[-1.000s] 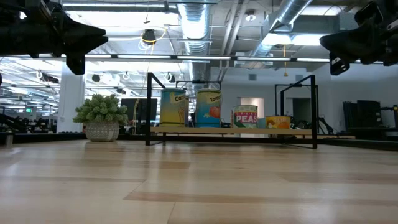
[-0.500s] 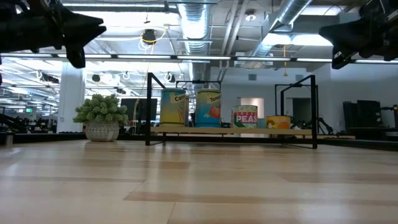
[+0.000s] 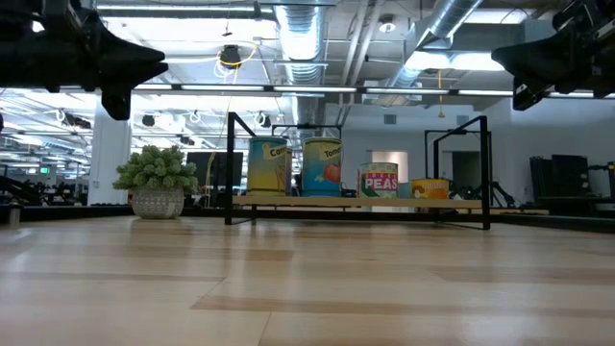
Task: Pick and place cans onto a shelf
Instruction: Return to Home Position
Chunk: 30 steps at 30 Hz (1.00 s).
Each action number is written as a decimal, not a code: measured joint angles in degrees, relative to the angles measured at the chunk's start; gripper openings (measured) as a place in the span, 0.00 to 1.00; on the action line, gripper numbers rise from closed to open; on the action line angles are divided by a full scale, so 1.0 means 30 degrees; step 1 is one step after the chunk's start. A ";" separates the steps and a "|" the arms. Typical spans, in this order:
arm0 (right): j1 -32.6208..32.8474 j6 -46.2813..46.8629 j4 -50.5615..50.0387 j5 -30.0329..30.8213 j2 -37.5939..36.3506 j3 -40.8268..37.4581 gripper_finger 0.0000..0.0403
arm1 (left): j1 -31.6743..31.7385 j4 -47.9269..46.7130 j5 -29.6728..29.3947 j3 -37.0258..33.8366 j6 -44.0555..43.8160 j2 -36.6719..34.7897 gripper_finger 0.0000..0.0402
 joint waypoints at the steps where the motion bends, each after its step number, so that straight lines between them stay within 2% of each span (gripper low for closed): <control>1: 0.0000 0.0060 0.0000 0.0000 0.0000 0.0000 0.08 | 0.0000 -0.0154 0.0095 0.0000 -0.0011 0.0006 0.17; 6: 0.0000 -0.0082 -0.0245 -0.0007 0.0000 0.0007 0.08 | 0.0000 -0.1661 0.1789 0.0000 0.0350 0.0019 0.17; 13: 0.0000 0.0105 -0.0957 -0.0015 0.0006 0.0015 0.08 | 0.0000 -0.2590 0.1786 0.0000 0.0390 0.0013 0.17; 19: 0.0000 0.2248 -0.1114 -0.0022 0.0004 0.0029 0.08 | 0.0000 -0.2695 0.2291 0.0000 0.0048 0.0006 0.17; 30: 0.0000 0.2290 -0.1173 -0.0029 0.0004 0.0029 0.08 | 0.0000 -0.2702 0.2284 0.0000 0.0172 0.0006 0.17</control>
